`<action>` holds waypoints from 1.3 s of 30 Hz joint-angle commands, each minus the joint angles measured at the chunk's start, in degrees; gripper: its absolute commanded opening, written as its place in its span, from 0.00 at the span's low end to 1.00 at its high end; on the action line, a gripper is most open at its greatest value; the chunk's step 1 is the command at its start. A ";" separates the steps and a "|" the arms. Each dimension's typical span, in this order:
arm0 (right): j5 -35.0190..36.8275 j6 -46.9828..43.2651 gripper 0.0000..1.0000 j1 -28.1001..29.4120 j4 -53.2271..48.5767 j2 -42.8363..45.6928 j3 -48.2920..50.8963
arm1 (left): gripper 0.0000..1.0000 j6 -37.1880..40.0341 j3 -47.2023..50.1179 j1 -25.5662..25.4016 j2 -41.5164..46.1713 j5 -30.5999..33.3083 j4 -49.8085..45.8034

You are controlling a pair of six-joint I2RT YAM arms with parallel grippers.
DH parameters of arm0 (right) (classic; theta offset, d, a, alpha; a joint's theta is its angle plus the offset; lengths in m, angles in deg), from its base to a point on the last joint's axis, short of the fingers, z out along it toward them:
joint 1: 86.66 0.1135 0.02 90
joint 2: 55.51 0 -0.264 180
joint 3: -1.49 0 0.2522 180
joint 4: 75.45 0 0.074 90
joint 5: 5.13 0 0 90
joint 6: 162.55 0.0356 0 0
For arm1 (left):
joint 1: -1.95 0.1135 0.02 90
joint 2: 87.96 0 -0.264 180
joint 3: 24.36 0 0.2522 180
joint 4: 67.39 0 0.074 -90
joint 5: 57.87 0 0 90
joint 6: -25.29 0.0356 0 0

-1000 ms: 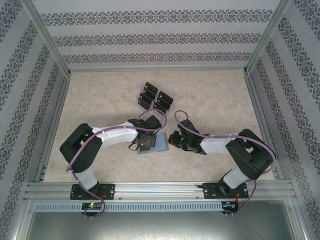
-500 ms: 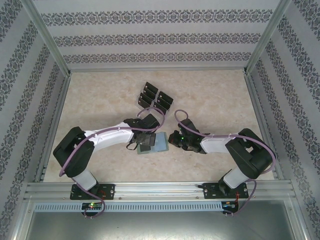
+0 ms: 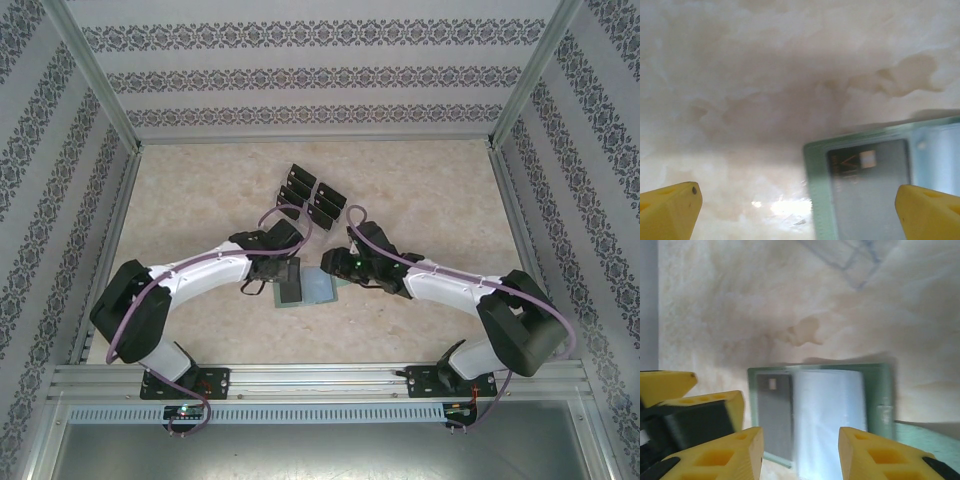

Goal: Put the credit cards into the card holder
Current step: Insert the credit card into the card slot.

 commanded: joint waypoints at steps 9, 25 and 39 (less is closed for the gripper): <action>-1.93 -0.14 0.45 3.03 -0.16 -8.11 -3.96 | 1.00 1.30 7.72 2.21 2.13 -0.76 1.88; 1.06 1.71 0.46 3.40 -0.23 -8.67 0.67 | 1.00 1.21 10.50 2.98 0.92 -1.78 4.97; -2.02 0.95 0.46 4.25 1.20 -12.04 -2.16 | 1.00 0.74 10.65 2.97 -0.34 -2.67 6.14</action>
